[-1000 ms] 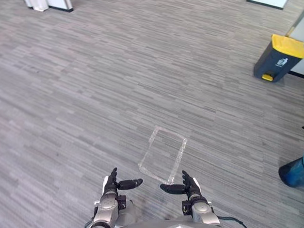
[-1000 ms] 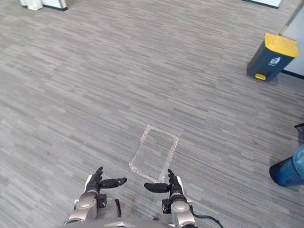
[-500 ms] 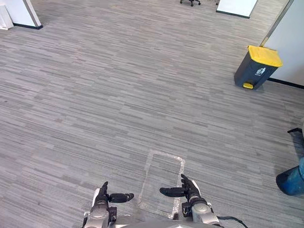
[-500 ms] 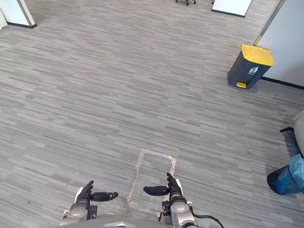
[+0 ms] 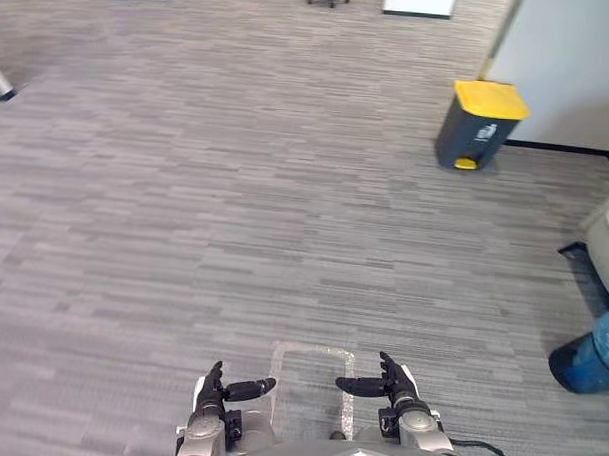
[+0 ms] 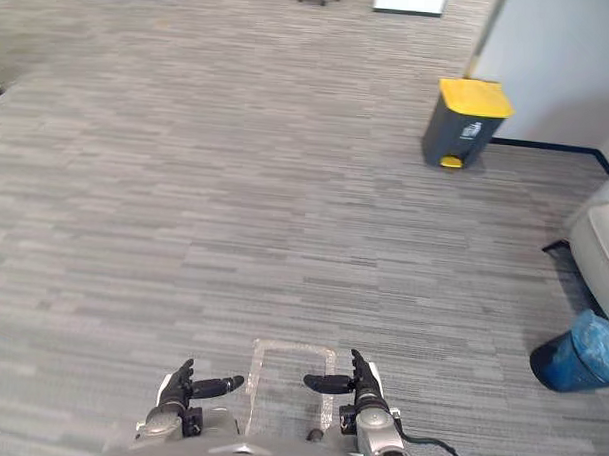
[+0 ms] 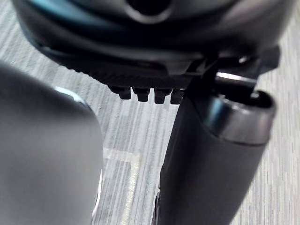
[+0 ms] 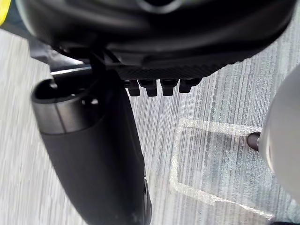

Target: Organize the slippers on the shoe rack

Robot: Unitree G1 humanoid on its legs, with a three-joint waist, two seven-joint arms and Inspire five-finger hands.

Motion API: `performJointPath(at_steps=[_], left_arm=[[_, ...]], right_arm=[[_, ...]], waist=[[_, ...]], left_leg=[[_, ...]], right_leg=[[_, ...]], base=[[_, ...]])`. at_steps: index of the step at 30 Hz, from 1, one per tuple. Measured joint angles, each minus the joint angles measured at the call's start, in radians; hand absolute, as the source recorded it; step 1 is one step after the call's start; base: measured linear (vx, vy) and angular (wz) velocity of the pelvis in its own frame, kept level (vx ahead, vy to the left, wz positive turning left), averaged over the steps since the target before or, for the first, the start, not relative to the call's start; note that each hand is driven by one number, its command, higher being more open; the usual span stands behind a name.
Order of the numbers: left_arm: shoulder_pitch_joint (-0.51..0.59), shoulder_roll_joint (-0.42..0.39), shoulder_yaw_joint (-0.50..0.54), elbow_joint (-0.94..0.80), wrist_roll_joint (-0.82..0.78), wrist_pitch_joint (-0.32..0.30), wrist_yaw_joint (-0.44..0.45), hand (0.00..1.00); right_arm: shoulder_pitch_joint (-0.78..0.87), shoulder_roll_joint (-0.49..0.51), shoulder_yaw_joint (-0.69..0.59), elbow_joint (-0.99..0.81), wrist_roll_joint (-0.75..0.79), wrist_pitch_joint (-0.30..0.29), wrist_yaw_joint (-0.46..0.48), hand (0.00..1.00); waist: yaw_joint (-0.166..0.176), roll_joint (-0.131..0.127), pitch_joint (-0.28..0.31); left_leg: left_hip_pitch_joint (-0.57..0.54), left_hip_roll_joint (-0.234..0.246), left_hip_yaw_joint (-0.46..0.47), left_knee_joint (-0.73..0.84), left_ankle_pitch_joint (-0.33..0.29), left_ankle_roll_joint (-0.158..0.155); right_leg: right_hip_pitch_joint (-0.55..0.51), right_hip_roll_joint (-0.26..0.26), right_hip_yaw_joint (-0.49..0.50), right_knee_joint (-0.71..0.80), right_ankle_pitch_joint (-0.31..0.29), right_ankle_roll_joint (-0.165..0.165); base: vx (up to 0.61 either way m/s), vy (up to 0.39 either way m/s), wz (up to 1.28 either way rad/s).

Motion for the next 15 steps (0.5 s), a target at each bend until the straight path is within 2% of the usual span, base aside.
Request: performJointPath(at_steps=[2,3,4,5,6,9,10,11,13,14,15], left_arm=[[-0.004,0.001,0.000,0.002,0.000,-0.005,0.001,1.00],[-0.004,-0.004,-0.001,0.005,-0.001,-0.009,0.005,1.00],[-0.002,-0.013,-0.002,0.011,-0.001,-0.009,0.008,1.00],[-0.013,0.003,-0.004,0.024,-0.003,-0.008,0.008,1.00],[-0.012,0.012,-0.003,0.022,-0.003,-0.008,0.010,1.00],[-0.007,0.019,-0.004,0.027,-0.003,-0.005,0.009,1.00],[-0.006,0.020,-0.011,0.034,-0.003,-0.006,0.010,1.00],[-0.006,0.020,-0.011,0.038,-0.003,-0.006,0.010,1.00],[-0.007,0.029,-0.039,0.058,-0.006,-0.005,0.013,1.00],[-0.008,0.033,-0.052,0.064,-0.008,-0.006,0.013,1.00],[-0.014,0.037,-0.070,0.074,-0.013,-0.006,0.009,1.00]], right_arm=[[0.003,0.006,-0.028,0.000,0.000,0.001,-0.006,1.00],[0.006,0.004,-0.041,-0.001,0.000,0.001,-0.007,1.00],[0.007,-0.001,-0.050,0.000,0.000,0.003,-0.007,1.00],[0.006,0.005,-0.058,0.007,0.000,0.006,-0.008,1.00],[0.017,0.018,-0.057,0.001,0.000,0.006,-0.006,1.00],[0.024,0.045,-0.052,0.001,-0.001,0.006,-0.003,1.00],[0.021,0.048,-0.044,0.004,-0.001,0.006,0.001,1.00],[0.019,0.048,-0.041,0.004,-0.001,0.006,0.003,1.00],[-0.013,0.047,-0.029,0.045,-0.003,0.005,0.002,1.00],[-0.018,0.046,-0.024,0.052,-0.003,0.005,0.001,1.00],[-0.029,0.042,-0.013,0.070,-0.007,0.005,0.001,1.00]], waist=[[0.004,-0.005,0.003],[0.007,0.006,-0.001],[0.007,0.027,-0.006],[0.008,0.001,-0.007],[0.009,-0.015,-0.013],[0.021,-0.032,-0.025],[0.021,-0.032,-0.025],[0.022,-0.031,-0.025],[0.013,-0.023,-0.023],[0.012,-0.023,-0.023],[0.011,-0.023,-0.023]], left_leg=[[-0.014,-0.069,-0.125,-0.159,0.013,0.002],[-0.009,-0.096,-0.209,-0.255,0.066,0.003],[0.000,-0.094,-0.242,-0.290,0.192,-0.011],[0.017,-0.112,-0.208,-0.268,0.174,0.014],[0.037,-0.118,-0.166,-0.278,0.151,0.031],[0.105,-0.119,-0.038,-0.300,0.109,0.061],[0.146,-0.118,0.031,-0.336,0.107,0.067],[0.160,-0.118,0.054,-0.348,0.108,0.070],[0.227,-0.111,0.157,-0.404,0.114,0.079],[0.238,-0.111,0.175,-0.413,0.114,0.079],[0.258,-0.107,0.219,-0.432,0.114,0.079]], right_leg=[[0.006,-0.023,0.071,0.001,-0.007,0.025],[0.010,-0.027,0.111,0.006,-0.022,0.053],[0.016,-0.018,0.142,0.010,-0.036,0.078],[0.020,-0.042,0.169,0.026,-0.053,0.099],[0.016,-0.061,0.175,0.041,-0.055,0.102],[-0.020,-0.090,0.215,0.103,-0.058,0.115],[-0.050,-0.107,0.190,0.138,-0.053,0.140],[-0.059,-0.114,0.168,0.149,-0.051,0.144],[-0.084,-0.158,-0.057,0.167,-0.038,0.163],[-0.087,-0.169,-0.122,0.165,-0.038,0.163],[-0.094,-0.187,-0.261,0.157,-0.036,0.148]], base=[[0.32,0.269,-1.16],[0.30,0.292,-1.02],[0.34,0.348,-0.99],[0.21,0.224,-0.87],[0.23,0.257,-0.82],[0.20,0.257,-1.23],[0.11,0.177,-1.38],[0.11,0.154,-1.42],[0.10,0.104,-1.25],[0.08,0.026,-1.09],[0.09,-0.020,-0.96]])
